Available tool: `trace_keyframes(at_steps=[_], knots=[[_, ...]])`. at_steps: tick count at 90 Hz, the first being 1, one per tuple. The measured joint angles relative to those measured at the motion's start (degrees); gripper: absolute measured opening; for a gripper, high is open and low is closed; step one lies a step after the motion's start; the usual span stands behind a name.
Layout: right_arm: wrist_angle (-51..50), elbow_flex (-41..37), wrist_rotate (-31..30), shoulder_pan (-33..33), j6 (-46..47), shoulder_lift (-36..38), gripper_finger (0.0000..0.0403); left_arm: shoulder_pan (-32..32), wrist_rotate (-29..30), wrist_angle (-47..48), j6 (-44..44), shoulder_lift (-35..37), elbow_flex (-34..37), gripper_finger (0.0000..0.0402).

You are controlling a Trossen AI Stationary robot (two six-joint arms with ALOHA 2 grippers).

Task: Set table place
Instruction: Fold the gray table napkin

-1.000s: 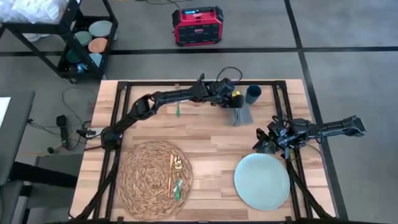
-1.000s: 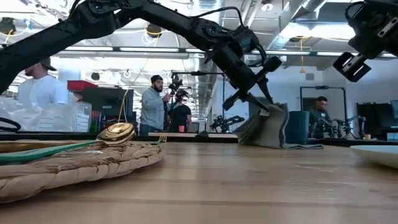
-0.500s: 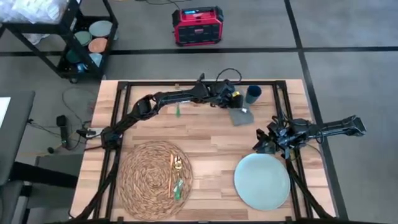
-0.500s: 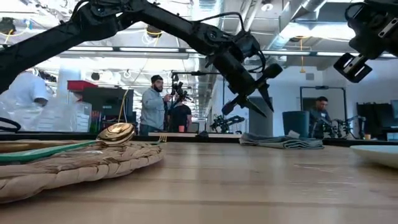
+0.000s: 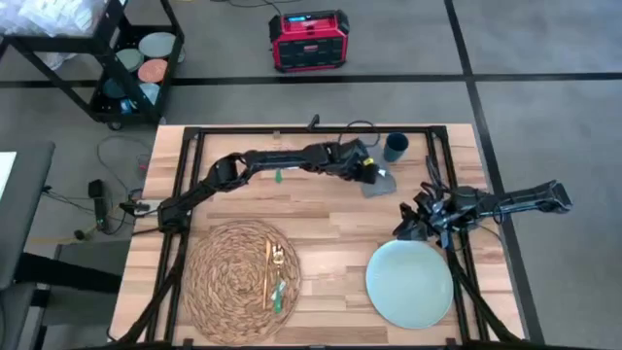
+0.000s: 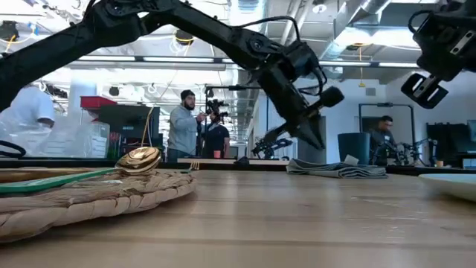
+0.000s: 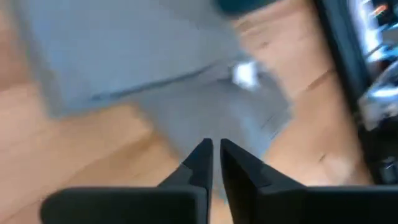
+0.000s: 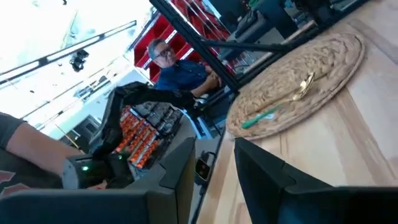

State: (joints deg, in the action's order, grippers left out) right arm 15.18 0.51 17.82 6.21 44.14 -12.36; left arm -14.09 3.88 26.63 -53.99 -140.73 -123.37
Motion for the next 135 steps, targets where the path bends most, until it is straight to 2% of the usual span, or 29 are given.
trace_keyframes(at_steps=[14, 22, 33, 38, 44, 56, 63, 82, 101, 113, 119, 128, 135], knots=[[0.0, 0.0, -1.4, 0.0, 0.0, 0.0, 0.0102, 0.2, 5.0, -4.4, -0.3, -1.4, -0.2, 0.0001], [-0.1, 0.0, -2.0, 0.0, 0.0, 0.0, 0.0102, 0.1, -0.6, -5.9, -2.8, -4.3, -0.1, 0.0], [0.2, 0.0, -2.4, 0.0, 0.0, 0.0, 0.0102, 1.3, -7.9, -13.7, -8.6, -9.1, -0.7, 0.0], [-0.1, 0.0, -2.7, 0.1, 0.5, 0.0, 0.0102, 2.0, -8.6, -14.4, -9.5, -10.5, -1.9, 0.0], [0.1, 0.1, -2.8, 0.1, 0.9, 0.0, 0.0102, 2.6, -9.6, -9.6, -8.7, -10.8, -3.5, 0.0], [0.5, 0.2, -2.8, 0.1, 0.9, 0.0, 0.0102, 2.9, -9.5, 7.7, -2.8, -10.3, -6.0, 0.0], [0.5, 0.2, -2.8, 0.1, 0.9, 0.0, 0.0102, 2.8, -7.9, 17.9, -2.3, -10.1, -7.8, 0.0], [0.8, 0.2, -2.8, 0.1, 1.5, 0.0, 0.0102, 2.4, -4.9, 31.7, 1.4, -10.2, -11.5, 0.0], [1.3, 0.3, -2.8, 0.1, 1.6, 0.0, 0.0102, 3.5, 3.3, 51.3, 4.3, -8.0, -11.5, 0.0], [1.1, 0.3, -2.8, 0.1, 1.5, 0.0, 0.0102, 3.9, 5.9, 58.5, 6.4, -5.8, -10.9, 0.0], [1.2, 0.3, -2.8, 0.1, 1.5, 0.0, 0.0102, 4.1, 6.9, 58.7, 6.5, -4.3, -10.8, 0.0], [1.3, 0.3, -2.8, 0.4, 1.5, 0.0, 0.0102, 4.3, 7.1, 60.8, 6.5, 1.4, -11.1, 0.0], [2.0, 0.3, -2.0, 1.2, 1.5, 0.0, 0.0102, 4.3, 9.5, 59.1, 7.4, 6.1, -11.3, 0.0]])
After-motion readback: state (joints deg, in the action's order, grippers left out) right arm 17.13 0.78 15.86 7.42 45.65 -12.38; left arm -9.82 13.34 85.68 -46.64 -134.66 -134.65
